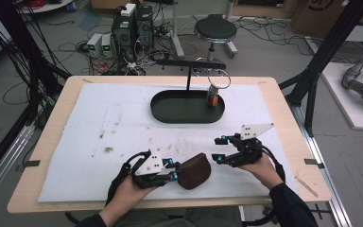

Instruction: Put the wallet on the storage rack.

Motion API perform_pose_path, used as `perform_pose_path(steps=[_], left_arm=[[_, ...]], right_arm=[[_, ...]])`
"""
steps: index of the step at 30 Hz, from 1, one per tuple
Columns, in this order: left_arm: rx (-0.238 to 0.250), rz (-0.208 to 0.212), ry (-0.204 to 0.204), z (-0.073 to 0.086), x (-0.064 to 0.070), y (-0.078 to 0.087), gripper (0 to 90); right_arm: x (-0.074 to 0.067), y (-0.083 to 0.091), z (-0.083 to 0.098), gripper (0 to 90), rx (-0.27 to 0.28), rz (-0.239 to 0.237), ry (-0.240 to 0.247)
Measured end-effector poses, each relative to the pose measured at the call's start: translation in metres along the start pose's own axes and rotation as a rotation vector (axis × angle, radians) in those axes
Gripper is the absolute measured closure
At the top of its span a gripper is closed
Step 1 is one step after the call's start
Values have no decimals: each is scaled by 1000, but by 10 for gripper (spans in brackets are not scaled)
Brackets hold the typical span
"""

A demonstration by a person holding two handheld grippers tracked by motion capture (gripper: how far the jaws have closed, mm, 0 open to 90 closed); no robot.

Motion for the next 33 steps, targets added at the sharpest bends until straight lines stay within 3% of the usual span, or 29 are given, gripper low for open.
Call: perform_pose_path(steps=[4,9,14,20,26,33], left_arm=[[11,18,-25,-1,3,1,726],[27,43,-34,-3,6,1,735],[20,51,-28,-1,4,2,735],[12,59,7,0,3,1,709],[30,74,156,2,-9,4,582],[25,128,305,11,-23,3,429]], right_arm=[[-3,-15,4,330,-32,-86,-12],[-5,-31,8,330,-69,-141,-19],[-15,-41,13,430,-106,-245,-2],[-15,-37,12,524,-109,-226,29],[-18,-29,7,634,-57,-225,41],[-19,-23,1,707,-22,-175,58]])
Point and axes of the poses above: each handheld gripper's, and its own axes: y roughly backward along the jaws, z roughly out of its underside, x roughly to its right, the point moved 6 cm from there along -y, roughly forward along the jaws, and after that the axes turned 14 degrees about y, right-handed, at the moved point
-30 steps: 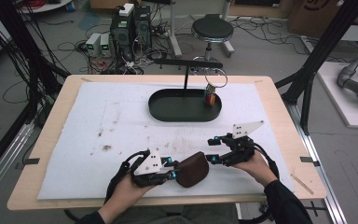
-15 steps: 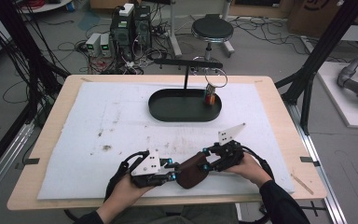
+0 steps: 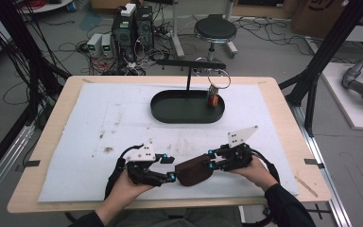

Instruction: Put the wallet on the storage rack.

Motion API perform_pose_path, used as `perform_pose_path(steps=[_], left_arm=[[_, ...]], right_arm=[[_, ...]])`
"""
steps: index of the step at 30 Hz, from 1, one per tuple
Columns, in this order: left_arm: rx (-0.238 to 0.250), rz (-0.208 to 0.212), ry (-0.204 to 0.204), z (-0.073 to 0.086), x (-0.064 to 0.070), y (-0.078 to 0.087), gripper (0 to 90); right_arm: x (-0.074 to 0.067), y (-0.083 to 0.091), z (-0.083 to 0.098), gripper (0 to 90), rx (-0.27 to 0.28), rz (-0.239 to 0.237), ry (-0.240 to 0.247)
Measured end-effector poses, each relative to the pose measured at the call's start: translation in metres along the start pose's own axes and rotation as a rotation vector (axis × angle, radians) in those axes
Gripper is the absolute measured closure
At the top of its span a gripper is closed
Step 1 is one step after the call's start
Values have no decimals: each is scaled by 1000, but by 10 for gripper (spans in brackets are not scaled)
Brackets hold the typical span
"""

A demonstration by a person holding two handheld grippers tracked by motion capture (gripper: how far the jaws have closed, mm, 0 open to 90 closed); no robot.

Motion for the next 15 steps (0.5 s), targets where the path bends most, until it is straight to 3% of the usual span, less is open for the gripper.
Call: perform_pose_path(steps=[2,8,11,15], left_arm=[[-8,12,24,2,-3,-2,425],[-31,-6,65,2,-19,-11,383],[-35,14,65,-3,-23,-15,370],[-9,49,29,-11,-19,-17,345]], right_arm=[[2,3,-1,715,5,47,19],[2,5,-2,719,13,44,15],[0,7,-6,719,35,55,27],[-3,12,-16,720,93,66,47]])
Point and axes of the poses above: each handheld gripper's, and its own axes: y roughly backward along the jaws, z roughly out of its underside, x roughly to its right, the point moved 6 cm from there along -y, roughly forward along the jaws, and after that the axes turned 14 degrees about y, right-handed, at the moved point
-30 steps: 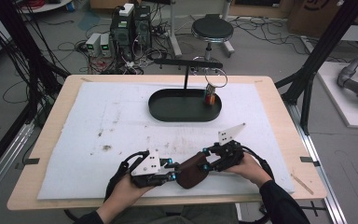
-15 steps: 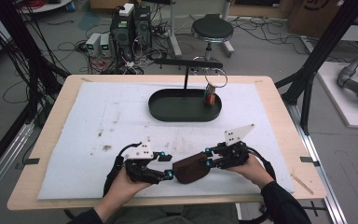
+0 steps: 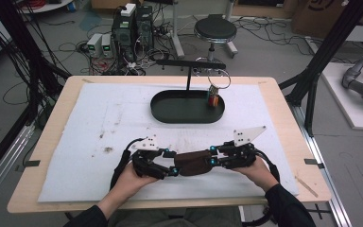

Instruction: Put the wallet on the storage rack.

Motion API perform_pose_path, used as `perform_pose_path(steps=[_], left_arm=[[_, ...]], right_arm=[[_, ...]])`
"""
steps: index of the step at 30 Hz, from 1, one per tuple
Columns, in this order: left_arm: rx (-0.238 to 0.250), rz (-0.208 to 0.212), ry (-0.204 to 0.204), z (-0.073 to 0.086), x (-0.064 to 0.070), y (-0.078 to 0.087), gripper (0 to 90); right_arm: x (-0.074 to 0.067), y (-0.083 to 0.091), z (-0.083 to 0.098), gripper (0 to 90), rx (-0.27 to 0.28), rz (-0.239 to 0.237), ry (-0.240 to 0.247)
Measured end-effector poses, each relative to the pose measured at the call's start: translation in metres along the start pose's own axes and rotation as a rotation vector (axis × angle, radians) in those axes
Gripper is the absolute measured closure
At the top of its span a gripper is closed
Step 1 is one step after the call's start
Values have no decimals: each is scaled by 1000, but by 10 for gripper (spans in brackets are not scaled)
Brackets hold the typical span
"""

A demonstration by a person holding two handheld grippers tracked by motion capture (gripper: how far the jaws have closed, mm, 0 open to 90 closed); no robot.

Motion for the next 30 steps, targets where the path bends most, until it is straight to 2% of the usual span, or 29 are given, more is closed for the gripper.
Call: perform_pose_path(steps=[4,6,7,11,15,19,21,25,27,30], left_arm=[[15,21,-31,-6,4,0,362],[30,43,-41,-8,6,1,423],[40,52,-67,-10,7,2,487],[75,90,-98,-15,13,5,553],[83,101,-120,-18,14,7,613],[80,116,-130,-19,15,9,645],[65,117,-148,-20,16,11,652],[32,102,-178,-23,18,14,657],[32,98,-182,-25,18,16,658],[29,97,-184,-27,17,19,660]], right_arm=[[-1,4,-7,721,42,12,7],[0,6,-9,721,54,21,10],[0,8,-10,721,66,25,5],[1,10,-12,720,82,28,0],[1,9,-12,718,90,25,-2],[1,10,-12,702,91,19,-4],[1,10,-12,687,90,14,-1],[0,9,-11,644,65,6,-1],[-1,7,-9,610,36,1,-6],[-1,5,-9,579,29,4,3]])
Point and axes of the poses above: each handheld gripper's, and its own axes: y roughly backward along the jaws, z roughly out of its underside, x roughly to its right, the point moved 6 cm from there along -y, roughly forward along the jaws, and after that the axes turned 14 degrees about y, right-handed, at the moved point
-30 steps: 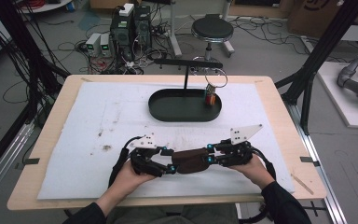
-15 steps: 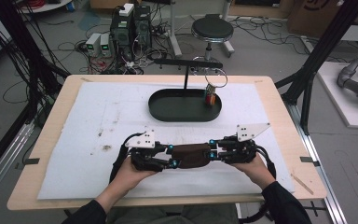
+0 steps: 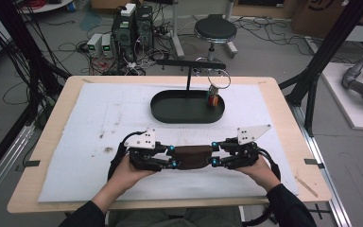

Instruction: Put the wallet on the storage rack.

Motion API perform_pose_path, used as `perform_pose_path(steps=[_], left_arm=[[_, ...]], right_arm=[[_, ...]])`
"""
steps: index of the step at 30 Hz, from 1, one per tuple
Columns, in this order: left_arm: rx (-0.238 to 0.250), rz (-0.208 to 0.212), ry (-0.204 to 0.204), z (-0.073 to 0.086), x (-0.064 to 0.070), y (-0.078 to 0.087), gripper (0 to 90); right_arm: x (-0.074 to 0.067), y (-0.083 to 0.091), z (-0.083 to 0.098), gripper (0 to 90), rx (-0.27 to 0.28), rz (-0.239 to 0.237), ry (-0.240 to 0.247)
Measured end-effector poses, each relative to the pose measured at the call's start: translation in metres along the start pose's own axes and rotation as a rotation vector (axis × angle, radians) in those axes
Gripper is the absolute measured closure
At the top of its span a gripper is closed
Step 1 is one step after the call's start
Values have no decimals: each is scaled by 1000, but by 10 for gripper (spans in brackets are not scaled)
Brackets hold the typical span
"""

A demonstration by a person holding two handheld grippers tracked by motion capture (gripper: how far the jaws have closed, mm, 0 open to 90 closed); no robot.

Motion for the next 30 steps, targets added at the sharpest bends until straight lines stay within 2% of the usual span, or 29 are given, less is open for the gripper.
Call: perform_pose_path(steps=[5,8,11,13,15,18,20,24,26,28,30], left_arm=[[-10,10,2,-2,0,3,660],[-13,14,-15,-3,0,3,660],[-22,20,-20,-2,1,2,661],[-30,19,-27,-2,1,2,660],[-24,25,-24,-2,1,1,660],[-13,24,-16,-3,1,2,647],[5,6,0,-4,0,3,613],[28,-28,50,-5,-6,7,456],[41,-48,57,-5,-9,12,390],[60,-64,66,-6,-11,17,382],[80,-87,73,-6,-13,23,350]], right_arm=[[-1,-6,1,522,-25,-12,-4],[-2,-10,1,483,-32,-12,-10],[-1,-11,0,488,-27,-20,-13],[-2,-12,0,571,-26,-31,-7],[-3,-12,0,625,-33,-23,9],[-4,-11,-2,668,-18,-22,14],[-4,-10,-2,693,-14,-24,17],[-2,-8,-4,704,-10,12,18],[5,-4,-5,705,0,65,8],[7,-3,-5,706,-3,82,6],[14,-1,-6,706,-8,136,-4]])
Point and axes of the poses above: each handheld gripper's, and its own axes: y roughly backward along the jaws, z roughly out of its underside, x roughly to its right, the point moved 6 cm from there along -y, roughly forward along the jaws, and after that the axes turned 14 degrees about y, right-handed, at the moved point
